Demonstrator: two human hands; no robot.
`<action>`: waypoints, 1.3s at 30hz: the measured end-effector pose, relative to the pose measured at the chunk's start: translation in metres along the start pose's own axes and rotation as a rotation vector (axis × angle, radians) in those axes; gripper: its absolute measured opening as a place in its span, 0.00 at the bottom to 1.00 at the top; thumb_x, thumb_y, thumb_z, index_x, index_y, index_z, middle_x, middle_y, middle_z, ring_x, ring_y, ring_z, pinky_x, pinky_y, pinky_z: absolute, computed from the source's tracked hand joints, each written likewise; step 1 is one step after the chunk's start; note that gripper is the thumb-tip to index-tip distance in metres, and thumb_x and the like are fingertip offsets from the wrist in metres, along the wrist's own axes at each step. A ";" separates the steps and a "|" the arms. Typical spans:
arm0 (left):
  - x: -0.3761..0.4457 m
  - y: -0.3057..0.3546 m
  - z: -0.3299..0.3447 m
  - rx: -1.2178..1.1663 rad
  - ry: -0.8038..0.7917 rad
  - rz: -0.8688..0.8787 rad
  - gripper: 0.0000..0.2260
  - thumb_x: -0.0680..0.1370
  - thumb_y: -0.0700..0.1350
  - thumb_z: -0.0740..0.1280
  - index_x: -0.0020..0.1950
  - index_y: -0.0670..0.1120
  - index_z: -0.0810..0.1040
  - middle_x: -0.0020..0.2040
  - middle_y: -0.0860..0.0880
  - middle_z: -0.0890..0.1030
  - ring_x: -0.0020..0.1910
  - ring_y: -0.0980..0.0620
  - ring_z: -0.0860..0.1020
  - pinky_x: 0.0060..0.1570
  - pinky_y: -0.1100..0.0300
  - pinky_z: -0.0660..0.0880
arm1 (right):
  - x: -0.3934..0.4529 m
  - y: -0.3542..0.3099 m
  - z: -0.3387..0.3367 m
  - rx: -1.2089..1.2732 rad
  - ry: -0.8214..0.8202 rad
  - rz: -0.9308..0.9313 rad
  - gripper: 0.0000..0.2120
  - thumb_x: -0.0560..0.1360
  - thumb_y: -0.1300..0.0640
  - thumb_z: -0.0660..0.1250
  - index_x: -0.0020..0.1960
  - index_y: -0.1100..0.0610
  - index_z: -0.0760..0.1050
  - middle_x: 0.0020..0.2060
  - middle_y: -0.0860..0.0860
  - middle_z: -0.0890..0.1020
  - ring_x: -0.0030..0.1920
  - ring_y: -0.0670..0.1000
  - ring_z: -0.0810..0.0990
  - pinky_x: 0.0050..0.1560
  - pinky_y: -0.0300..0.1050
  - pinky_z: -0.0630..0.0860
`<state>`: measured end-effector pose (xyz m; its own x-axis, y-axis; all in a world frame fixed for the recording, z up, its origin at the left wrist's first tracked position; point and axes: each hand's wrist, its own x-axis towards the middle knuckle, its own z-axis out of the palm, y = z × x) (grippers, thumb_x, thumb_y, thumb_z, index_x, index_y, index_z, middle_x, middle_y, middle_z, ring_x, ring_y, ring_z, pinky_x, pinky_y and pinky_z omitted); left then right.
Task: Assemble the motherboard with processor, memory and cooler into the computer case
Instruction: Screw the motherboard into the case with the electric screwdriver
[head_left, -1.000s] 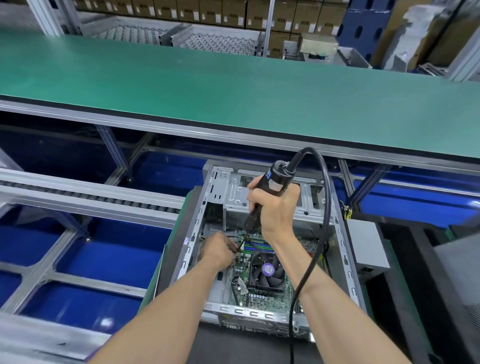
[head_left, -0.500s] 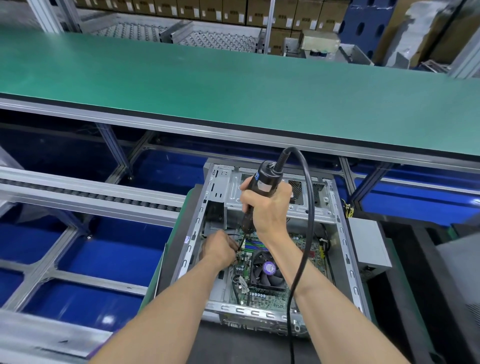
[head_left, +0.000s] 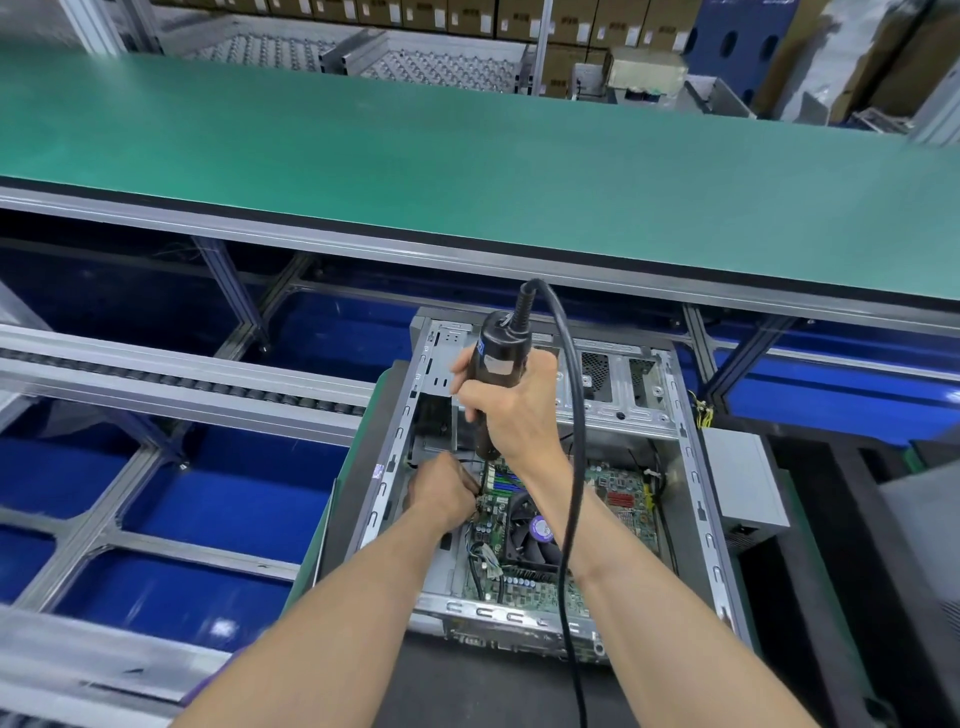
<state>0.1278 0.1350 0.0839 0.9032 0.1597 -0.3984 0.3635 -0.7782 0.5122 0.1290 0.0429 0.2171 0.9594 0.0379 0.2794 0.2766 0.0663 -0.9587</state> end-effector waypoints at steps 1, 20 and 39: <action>-0.001 0.000 0.000 -0.003 -0.003 0.000 0.14 0.75 0.35 0.68 0.36 0.52 0.73 0.50 0.49 0.84 0.51 0.48 0.81 0.54 0.55 0.80 | 0.000 0.001 0.001 -0.013 -0.006 0.004 0.08 0.61 0.67 0.67 0.37 0.58 0.80 0.30 0.63 0.80 0.26 0.54 0.74 0.29 0.47 0.72; 0.001 -0.004 0.000 -0.010 -0.036 0.026 0.14 0.75 0.33 0.66 0.48 0.48 0.87 0.56 0.50 0.84 0.53 0.50 0.81 0.56 0.56 0.79 | 0.007 0.003 -0.016 -0.017 -0.061 -0.011 0.07 0.56 0.72 0.63 0.31 0.64 0.77 0.32 0.66 0.79 0.32 0.51 0.75 0.31 0.38 0.72; -0.002 0.001 -0.005 -0.009 -0.055 -0.030 0.10 0.75 0.35 0.67 0.48 0.47 0.85 0.51 0.50 0.83 0.50 0.50 0.81 0.52 0.56 0.80 | 0.005 0.002 -0.010 -0.080 -0.091 0.009 0.08 0.59 0.70 0.64 0.35 0.63 0.80 0.29 0.56 0.80 0.26 0.50 0.73 0.29 0.38 0.71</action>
<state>0.1274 0.1367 0.0887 0.8778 0.1491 -0.4552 0.3927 -0.7682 0.5057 0.1354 0.0337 0.2158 0.9538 0.1289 0.2714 0.2754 -0.0145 -0.9612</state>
